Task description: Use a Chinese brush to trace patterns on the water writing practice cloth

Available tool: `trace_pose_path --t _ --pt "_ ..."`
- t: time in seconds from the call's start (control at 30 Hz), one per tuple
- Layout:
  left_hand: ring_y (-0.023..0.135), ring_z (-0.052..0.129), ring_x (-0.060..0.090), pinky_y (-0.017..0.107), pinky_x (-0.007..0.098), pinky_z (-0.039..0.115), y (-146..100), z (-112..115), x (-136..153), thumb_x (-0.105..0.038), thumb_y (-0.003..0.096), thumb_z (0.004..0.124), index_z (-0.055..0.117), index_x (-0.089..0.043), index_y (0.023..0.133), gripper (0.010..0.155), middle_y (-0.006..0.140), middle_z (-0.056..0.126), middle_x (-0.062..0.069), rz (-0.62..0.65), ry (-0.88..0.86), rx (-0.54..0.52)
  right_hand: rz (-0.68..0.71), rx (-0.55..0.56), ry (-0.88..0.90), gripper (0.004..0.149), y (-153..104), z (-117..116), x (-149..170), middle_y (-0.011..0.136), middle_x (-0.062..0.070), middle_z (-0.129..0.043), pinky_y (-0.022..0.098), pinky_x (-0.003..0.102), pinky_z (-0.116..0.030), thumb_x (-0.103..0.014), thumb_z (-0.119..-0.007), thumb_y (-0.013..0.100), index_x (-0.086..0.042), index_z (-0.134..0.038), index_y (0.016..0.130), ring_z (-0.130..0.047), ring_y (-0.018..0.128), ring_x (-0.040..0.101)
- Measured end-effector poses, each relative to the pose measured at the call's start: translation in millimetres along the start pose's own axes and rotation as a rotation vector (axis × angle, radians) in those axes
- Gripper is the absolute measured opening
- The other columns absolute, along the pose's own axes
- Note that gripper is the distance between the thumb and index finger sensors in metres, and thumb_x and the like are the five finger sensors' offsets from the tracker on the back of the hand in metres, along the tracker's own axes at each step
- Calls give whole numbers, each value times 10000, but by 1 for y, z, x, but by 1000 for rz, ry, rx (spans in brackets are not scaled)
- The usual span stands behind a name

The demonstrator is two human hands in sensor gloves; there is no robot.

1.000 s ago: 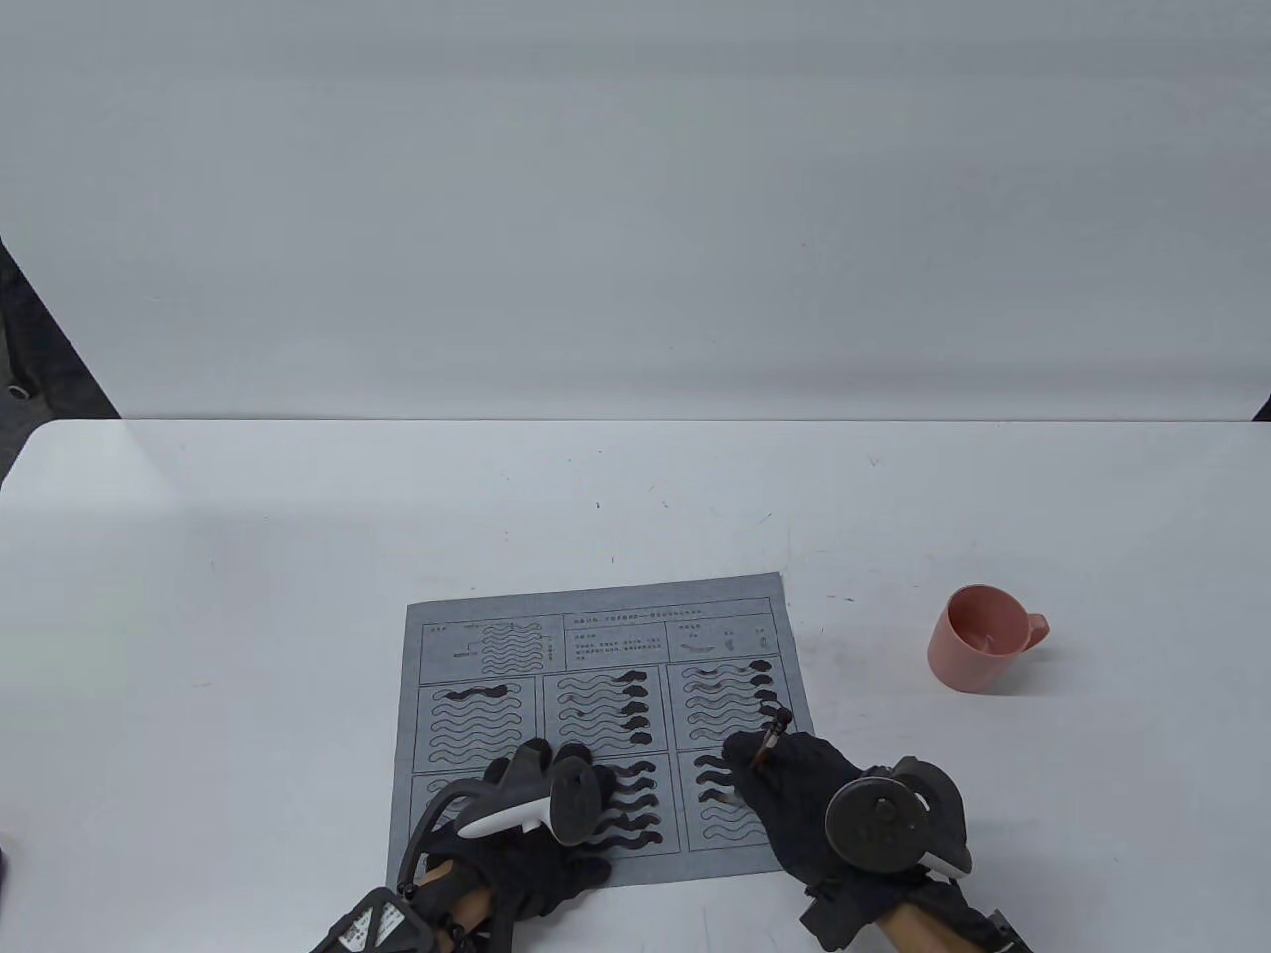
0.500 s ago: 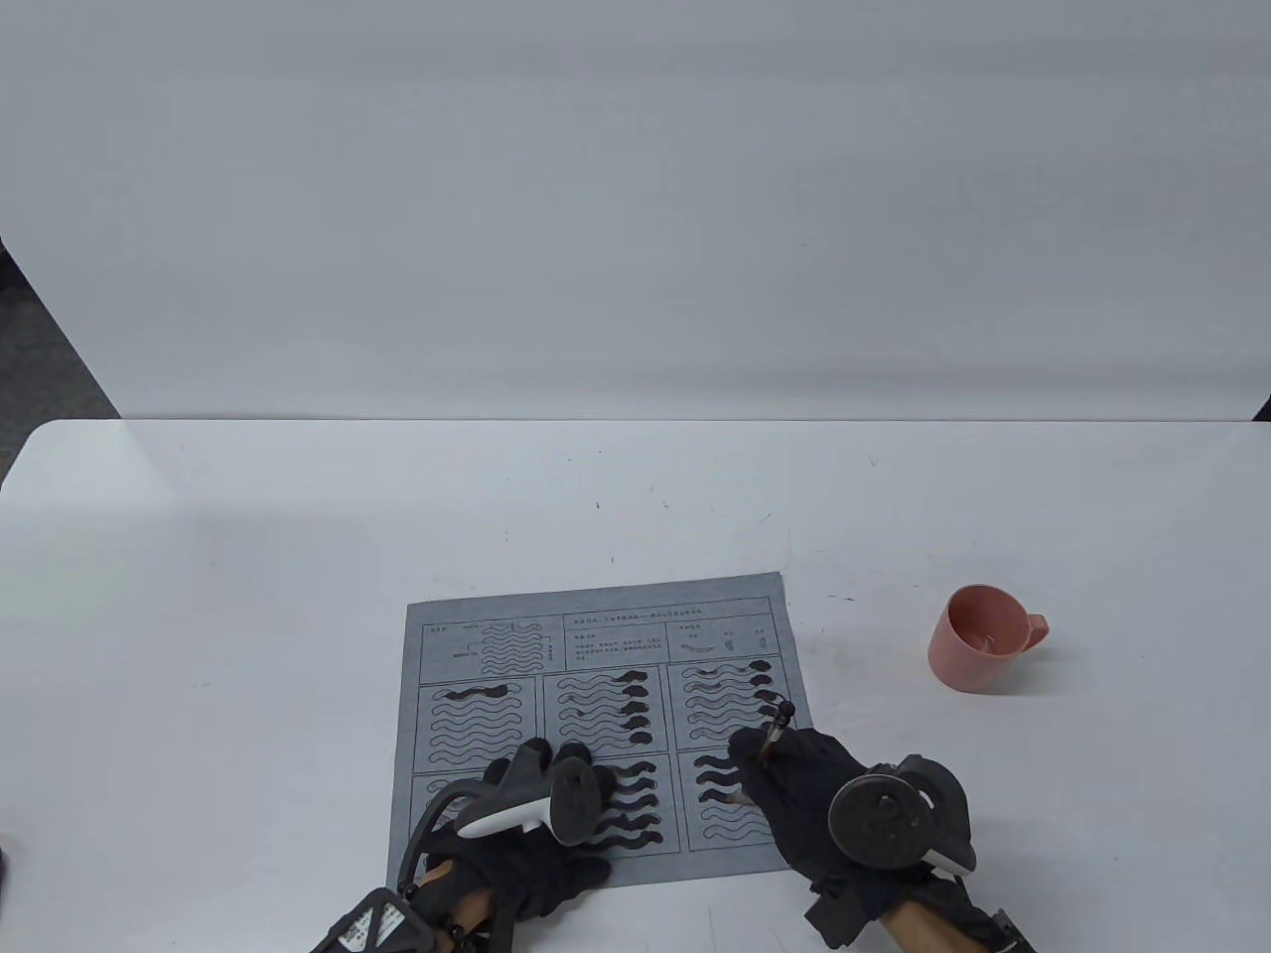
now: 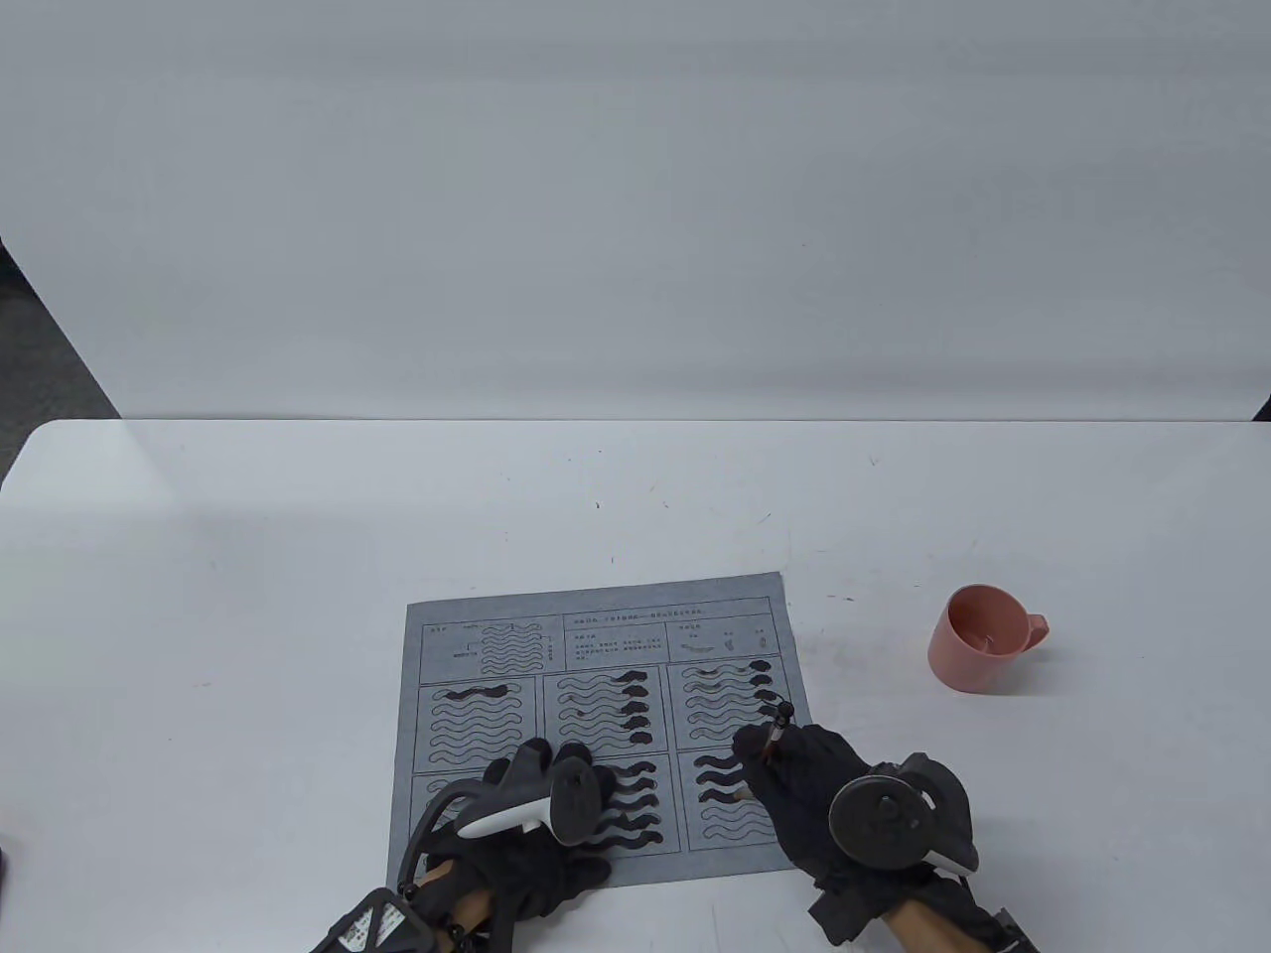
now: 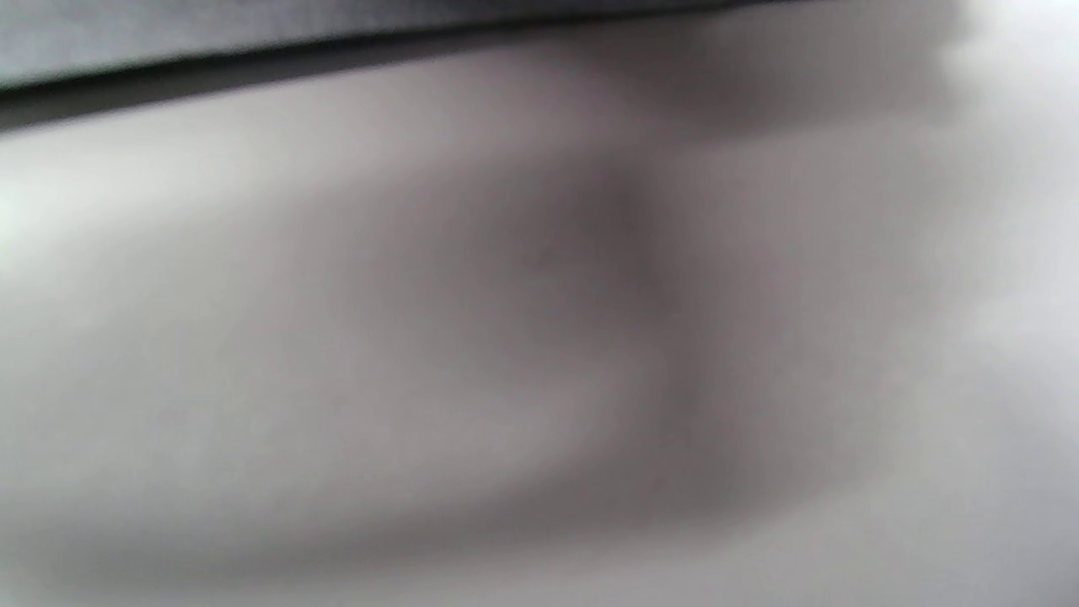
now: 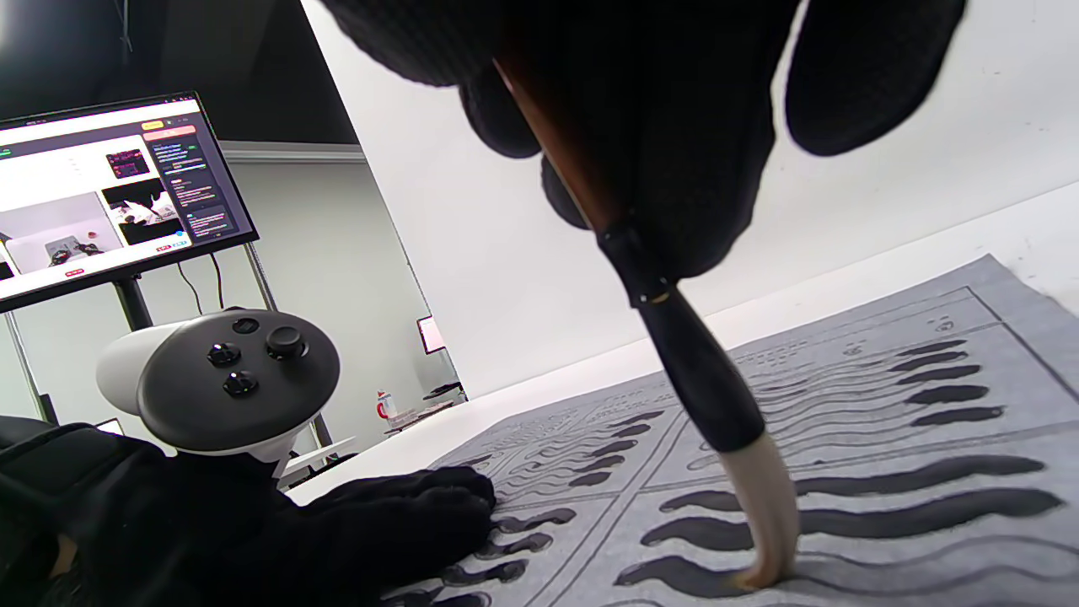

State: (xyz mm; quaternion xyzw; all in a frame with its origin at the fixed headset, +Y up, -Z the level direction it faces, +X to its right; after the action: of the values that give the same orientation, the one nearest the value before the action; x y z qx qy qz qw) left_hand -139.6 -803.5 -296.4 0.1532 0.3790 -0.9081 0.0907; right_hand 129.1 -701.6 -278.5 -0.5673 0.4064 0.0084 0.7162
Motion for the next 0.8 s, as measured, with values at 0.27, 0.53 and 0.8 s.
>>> trace_pose_path --t 0.27,0.53,0.8 --pt "966 -293 327 727 600 -60 0 0 0 -671 437 444 -206 -469 944 848 1018 -327 -105 0 0 0 0 4 -17 411 0 1 0 854 173 -893 561 677 -711 -275 -646 553 -66 -702 903 -981 684 385" --pt "965 -293 326 727 599 -59 0 0 0 -670 437 444 -205 -468 943 848 1017 -327 -106 0 0 0 -7 12 -31 407 0 2 1 845 170 -900 559 676 -713 -281 -651 556 -67 -709 898 -985 676 381" --pt "965 -293 326 727 599 -59 0 0 0 -670 437 444 -206 -468 944 848 1017 -326 -106 0 0 0 -4 15 -40 406 -1 2 2 836 169 -906 559 673 -716 -283 -651 555 -68 -714 893 -990 665 377"
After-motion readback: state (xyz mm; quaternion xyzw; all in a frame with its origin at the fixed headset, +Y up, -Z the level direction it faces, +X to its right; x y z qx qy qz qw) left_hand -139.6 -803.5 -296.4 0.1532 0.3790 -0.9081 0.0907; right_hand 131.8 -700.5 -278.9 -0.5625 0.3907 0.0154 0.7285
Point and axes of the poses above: the tracker on the back of each hand, its own x axis roughly to the little-finger side, its own y axis roughly from the wrist to the fingertips, z = x × y, the point moved 2 cm from there along y, roughly from the wrist to the fingertips
